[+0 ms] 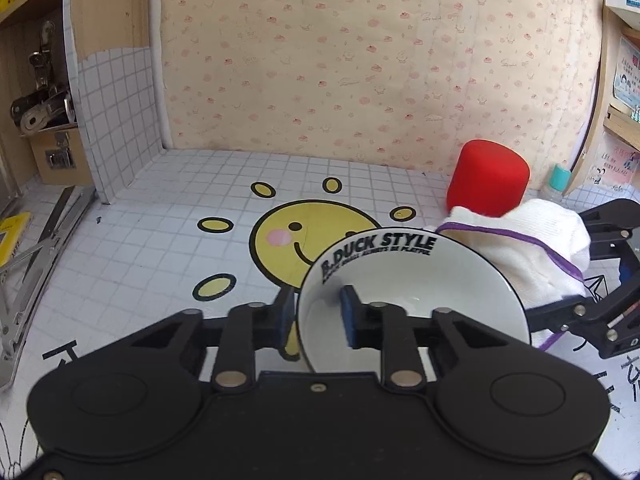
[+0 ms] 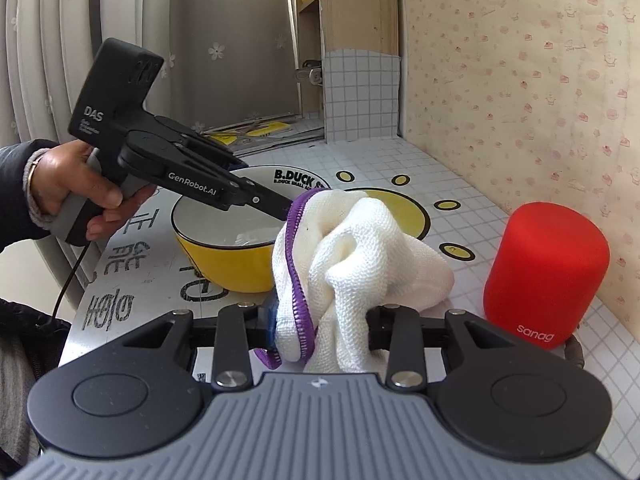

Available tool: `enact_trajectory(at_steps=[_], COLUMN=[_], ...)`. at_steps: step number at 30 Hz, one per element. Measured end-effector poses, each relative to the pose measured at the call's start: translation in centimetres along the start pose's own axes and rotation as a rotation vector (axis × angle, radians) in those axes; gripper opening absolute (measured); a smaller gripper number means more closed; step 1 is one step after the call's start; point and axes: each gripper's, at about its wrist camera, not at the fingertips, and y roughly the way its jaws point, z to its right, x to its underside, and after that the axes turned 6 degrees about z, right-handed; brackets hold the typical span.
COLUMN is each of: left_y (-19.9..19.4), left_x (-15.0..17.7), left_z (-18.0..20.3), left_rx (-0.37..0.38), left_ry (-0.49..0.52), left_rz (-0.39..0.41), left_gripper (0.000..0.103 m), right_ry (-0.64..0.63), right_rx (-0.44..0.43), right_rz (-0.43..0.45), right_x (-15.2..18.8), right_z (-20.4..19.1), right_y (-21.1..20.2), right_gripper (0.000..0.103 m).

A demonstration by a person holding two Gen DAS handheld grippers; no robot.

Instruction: Clean bowl

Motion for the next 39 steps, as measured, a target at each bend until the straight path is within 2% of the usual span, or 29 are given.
enact_trajectory(at_steps=[3,10,13,17,20,27,32,39], left_y=[-0.3,-1.4,-1.3,-1.2,-1.3,-1.6,-2.2,-2.3], left_x=[0.2,0.8,0.8,0.9,0.9,1.1,1.6,1.7], left_z=[-0.2,-0.2,-0.3,-0.1,-0.1,0.3,0.8,0.8], left_rx=[-0.01,-0.044,-0.048,-0.053,-0.054,-0.063,-0.072,-0.06], left_ry=[-0.052,-0.118,-0.137,-0.132,-0.138,-0.137,-0.128,-0.112], left_rz=[-0.001,0.002,0.0,-0.002,-0.002,0.001,0.006,0.009], left_gripper=[0.022,0.022,0.022,0.022,0.022,0.022,0.022,0.022], right_ry=[0.008,0.014,0.001,-0.011,-0.013,-0.018,-0.004,-0.011], right_rx=[0.002,0.091,0.056,0.001,0.005,0.092,0.119,0.023], right_rz=[0.032,0.054,0.028,0.022,0.039,0.056,0.057,0.021], right_x=[-0.3,-0.6,-0.4,-0.2,-0.3,-0.8,-0.7,-0.2], right_z=[0.1,0.5,0.4,0.1,0.1,0.3,0.7,0.5], right_y=[0.1,1.4,1.2,-0.3,-1.0,1.0,1.7,0.1], right_gripper=[0.039,0.039,0.039,0.039,0.039,0.038,0.038,0.039])
